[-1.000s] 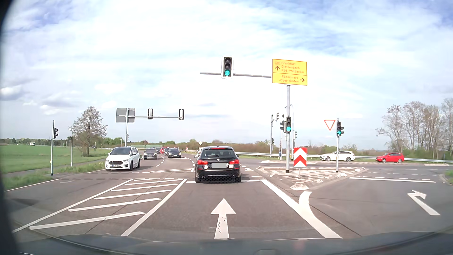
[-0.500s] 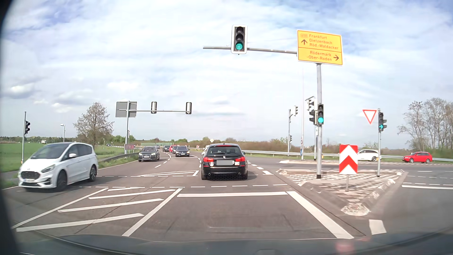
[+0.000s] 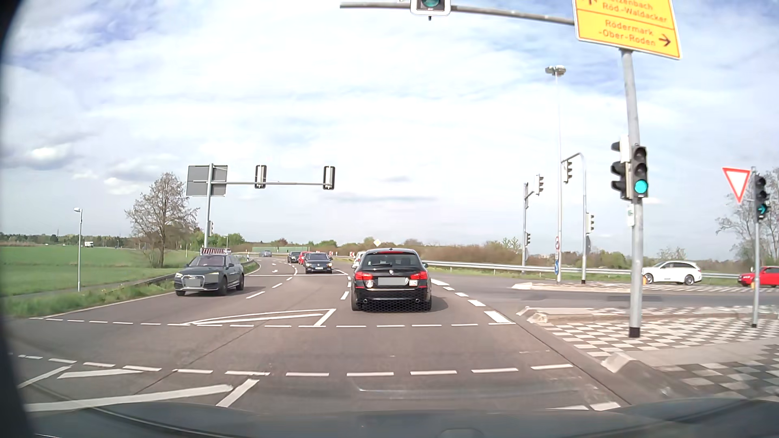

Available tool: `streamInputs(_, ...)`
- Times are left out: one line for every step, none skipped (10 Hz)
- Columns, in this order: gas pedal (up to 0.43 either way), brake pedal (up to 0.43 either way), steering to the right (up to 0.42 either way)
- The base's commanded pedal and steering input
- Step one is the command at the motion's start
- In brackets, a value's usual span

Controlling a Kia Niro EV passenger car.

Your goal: Follow the waypoints while adhering to traffic rules and regulations

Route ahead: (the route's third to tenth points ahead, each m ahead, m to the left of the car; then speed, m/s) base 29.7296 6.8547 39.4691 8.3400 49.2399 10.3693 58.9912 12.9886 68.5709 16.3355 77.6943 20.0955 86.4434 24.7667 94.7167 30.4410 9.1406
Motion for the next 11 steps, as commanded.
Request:
streamInputs(0.118, 0.0, -0.033)
streamInputs(0.098, 0.0, -0.033)
streamInputs(0.098, 0.0, -0.033)
streamInputs(0.098, 0.0, -0.033)
streamInputs(0.079, 0.0, -0.033)
streamInputs(0.079, 0.0, -0.031)
streamInputs(0.079, 0.0, -0.027)
streamInputs(0.079, 0.0, -0.027)
streamInputs(0.079, 0.0, -0.027)
streamInputs(0.079, 0.0, -0.027)
streamInputs(0.079, 0.0, -0.027)
